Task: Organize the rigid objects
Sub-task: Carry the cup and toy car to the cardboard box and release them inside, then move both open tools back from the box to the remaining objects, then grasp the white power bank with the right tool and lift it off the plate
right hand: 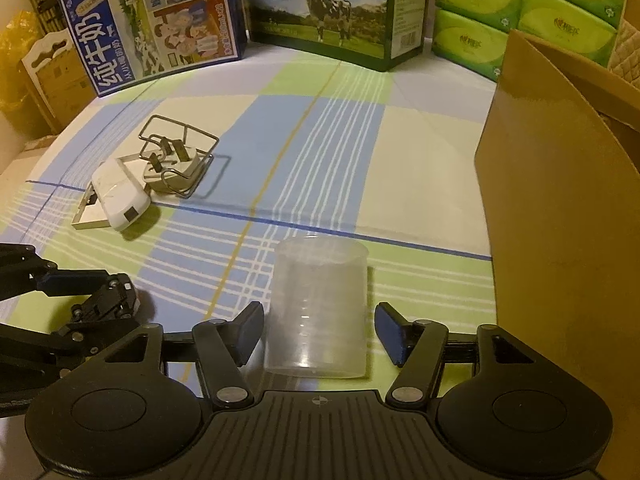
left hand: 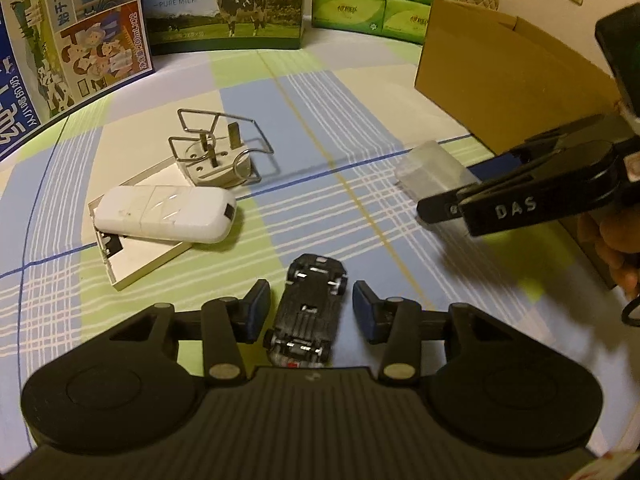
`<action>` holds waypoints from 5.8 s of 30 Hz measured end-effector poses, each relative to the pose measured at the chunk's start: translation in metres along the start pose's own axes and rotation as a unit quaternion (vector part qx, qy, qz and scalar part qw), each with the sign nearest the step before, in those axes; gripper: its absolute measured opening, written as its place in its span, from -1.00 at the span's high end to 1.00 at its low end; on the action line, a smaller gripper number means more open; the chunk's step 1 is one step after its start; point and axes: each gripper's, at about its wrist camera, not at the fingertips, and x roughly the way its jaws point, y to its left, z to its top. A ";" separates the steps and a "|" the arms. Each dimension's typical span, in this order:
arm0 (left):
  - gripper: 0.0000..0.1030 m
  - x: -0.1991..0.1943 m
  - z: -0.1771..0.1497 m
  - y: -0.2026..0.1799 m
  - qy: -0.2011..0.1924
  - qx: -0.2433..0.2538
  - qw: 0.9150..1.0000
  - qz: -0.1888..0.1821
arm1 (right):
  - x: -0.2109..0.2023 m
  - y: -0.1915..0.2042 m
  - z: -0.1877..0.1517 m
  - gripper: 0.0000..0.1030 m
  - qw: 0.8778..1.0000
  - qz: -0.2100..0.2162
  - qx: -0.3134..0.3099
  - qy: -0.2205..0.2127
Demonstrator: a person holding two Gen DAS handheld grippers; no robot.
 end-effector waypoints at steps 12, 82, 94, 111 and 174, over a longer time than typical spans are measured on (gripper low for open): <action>0.50 -0.004 0.003 0.001 -0.001 -0.003 1.000 0.001 | 0.008 0.004 0.002 -0.14 1.000 -0.006 -0.024 -0.002; 0.04 -0.050 0.129 -0.192 -0.188 0.065 0.971 -0.130 | -0.210 -0.150 -0.086 0.04 0.928 -0.197 0.225 -0.223; 0.04 -0.054 0.130 -0.181 -0.190 0.056 0.972 -0.126 | -0.202 -0.143 -0.083 0.04 0.932 -0.178 0.225 -0.221; 0.04 -0.056 0.126 -0.169 -0.188 0.043 0.974 -0.115 | -0.209 -0.144 -0.084 -0.26 0.918 -0.172 0.235 -0.270; -0.04 -0.028 -0.016 0.131 -0.046 -0.130 0.983 0.119 | 0.045 0.123 0.028 -0.21 0.971 0.119 -0.166 -0.122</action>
